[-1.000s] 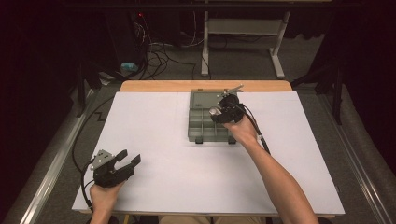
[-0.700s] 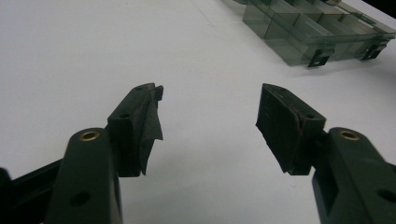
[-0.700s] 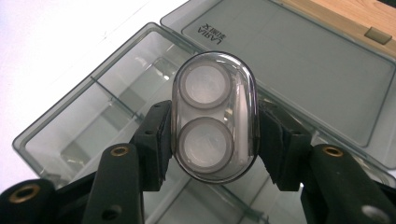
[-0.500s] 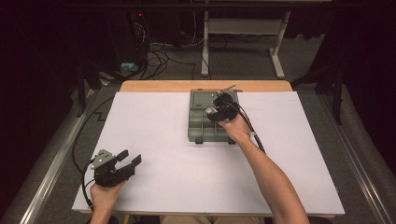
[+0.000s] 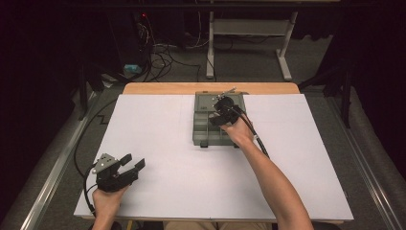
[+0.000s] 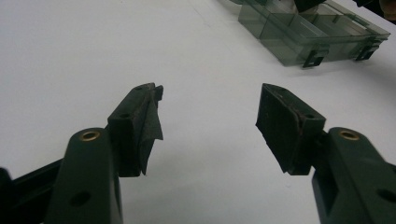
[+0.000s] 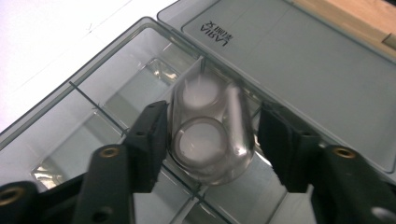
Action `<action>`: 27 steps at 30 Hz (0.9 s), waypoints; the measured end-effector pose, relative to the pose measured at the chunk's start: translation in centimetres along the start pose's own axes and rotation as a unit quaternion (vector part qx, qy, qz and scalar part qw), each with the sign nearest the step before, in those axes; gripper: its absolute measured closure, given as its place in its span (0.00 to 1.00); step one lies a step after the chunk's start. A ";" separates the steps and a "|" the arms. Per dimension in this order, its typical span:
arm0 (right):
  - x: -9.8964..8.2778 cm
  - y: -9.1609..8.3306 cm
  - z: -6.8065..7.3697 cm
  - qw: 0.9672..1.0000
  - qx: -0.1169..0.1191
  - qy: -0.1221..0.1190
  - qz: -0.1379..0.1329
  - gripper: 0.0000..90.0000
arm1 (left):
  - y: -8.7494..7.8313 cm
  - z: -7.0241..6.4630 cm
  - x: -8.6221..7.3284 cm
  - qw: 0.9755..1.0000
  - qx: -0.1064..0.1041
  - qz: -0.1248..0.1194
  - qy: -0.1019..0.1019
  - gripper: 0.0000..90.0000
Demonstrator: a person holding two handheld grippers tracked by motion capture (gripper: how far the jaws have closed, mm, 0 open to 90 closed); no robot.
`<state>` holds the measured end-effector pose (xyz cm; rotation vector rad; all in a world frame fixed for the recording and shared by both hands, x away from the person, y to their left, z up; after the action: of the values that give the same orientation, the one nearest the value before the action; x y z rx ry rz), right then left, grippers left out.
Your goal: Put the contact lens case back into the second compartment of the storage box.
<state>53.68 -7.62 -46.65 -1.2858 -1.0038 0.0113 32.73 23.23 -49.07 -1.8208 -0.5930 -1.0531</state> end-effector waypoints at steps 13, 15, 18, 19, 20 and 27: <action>-0.1 -0.7 0.3 1.000 0.009 -0.018 0.005 0.76 | 0.0 -0.1 0.0 1.000 -0.001 0.000 0.003 0.44; 0.0 -0.7 0.3 1.000 0.008 -0.014 0.004 0.78 | 0.0 -0.1 0.1 1.000 -0.001 -0.001 0.002 0.44; -0.1 -0.7 0.2 1.000 0.012 -0.013 0.002 0.78 | 0.0 -0.1 0.1 1.000 -0.002 -0.002 0.001 0.44; -0.1 -0.7 0.2 1.000 0.013 -0.013 0.002 0.79 | 0.0 -0.1 0.1 1.000 -0.002 0.000 0.002 0.44; -0.1 -0.7 0.1 1.000 0.015 -0.009 0.002 0.79 | 0.1 -0.1 0.1 1.000 -0.004 0.001 0.003 0.44; -0.1 -1.3 0.2 0.999 0.033 0.012 -0.010 0.72 | 0.2 -0.4 0.0 1.000 -0.007 0.003 0.005 0.44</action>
<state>52.82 -7.95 -45.75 -1.2129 -0.9885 0.0130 32.69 22.80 -49.09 -1.8276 -0.5754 -1.0644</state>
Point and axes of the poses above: each handheld gripper's, and its own axes: y roughly forward along the jaws, x roughly out of its top, z roughly to its left, the point moved 6 cm from there along y, roughly forward along the jaws
